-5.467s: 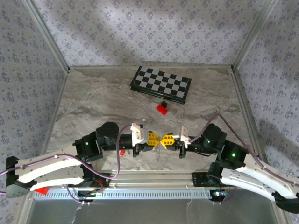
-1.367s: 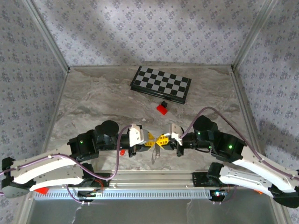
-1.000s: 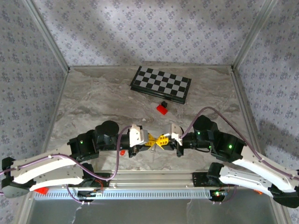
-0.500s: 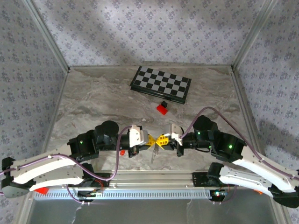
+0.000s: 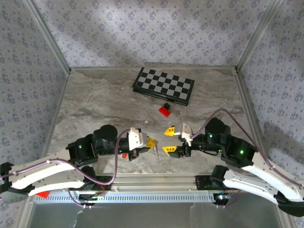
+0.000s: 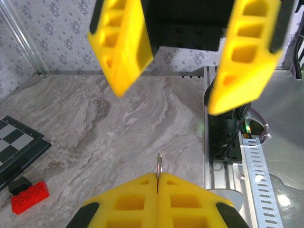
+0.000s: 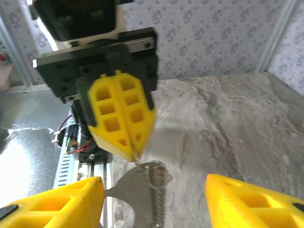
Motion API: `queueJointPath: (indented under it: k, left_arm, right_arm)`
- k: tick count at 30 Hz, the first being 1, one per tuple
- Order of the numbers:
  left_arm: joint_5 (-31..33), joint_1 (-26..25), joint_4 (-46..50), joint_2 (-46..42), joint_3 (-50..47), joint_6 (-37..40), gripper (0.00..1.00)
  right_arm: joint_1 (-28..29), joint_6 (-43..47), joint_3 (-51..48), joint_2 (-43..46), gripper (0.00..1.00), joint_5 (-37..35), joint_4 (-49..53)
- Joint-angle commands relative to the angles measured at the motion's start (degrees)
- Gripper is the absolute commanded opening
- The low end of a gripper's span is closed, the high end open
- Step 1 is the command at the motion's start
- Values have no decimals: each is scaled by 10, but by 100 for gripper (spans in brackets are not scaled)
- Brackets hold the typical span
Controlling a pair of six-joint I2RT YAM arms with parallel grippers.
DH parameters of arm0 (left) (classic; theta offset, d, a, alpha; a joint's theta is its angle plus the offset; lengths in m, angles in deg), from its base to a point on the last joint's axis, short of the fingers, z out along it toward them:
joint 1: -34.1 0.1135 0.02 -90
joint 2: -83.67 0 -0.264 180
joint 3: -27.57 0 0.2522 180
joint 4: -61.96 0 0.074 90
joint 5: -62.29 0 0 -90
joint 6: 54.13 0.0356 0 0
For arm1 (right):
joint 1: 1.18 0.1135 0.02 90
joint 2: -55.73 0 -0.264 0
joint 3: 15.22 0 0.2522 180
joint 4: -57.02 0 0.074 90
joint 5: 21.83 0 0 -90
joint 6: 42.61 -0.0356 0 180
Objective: Put the keys on the keyring
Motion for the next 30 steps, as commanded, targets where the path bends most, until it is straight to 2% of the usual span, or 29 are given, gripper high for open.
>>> queueJointPath:
  k: [1,6,10,16,22,30]
  left_arm:
    - [15,0,-23,-20,-3,-12,0]
    - [36,-1,-25,-44,-23,-24,0]
    - [39,-1,-25,-74,-45,-33,0]
    - [28,-1,-28,-133,-79,-44,0]
    - [37,-1,-4,-182,-95,-43,0]
    - [31,-2,22,-205,-83,-38,0]
  right_arm:
    - [-32,-39,-3,-2,62,-13,-3]
    - [-84,-83,-7,-38,74,9,-15]
    - [-106,-117,-16,-91,80,2,-40]
    - [-110,-163,-40,-191,81,-5,-124]
    - [-107,-179,-53,-309,80,27,-192]
    - [-69,-130,-52,-465,74,97,-291]
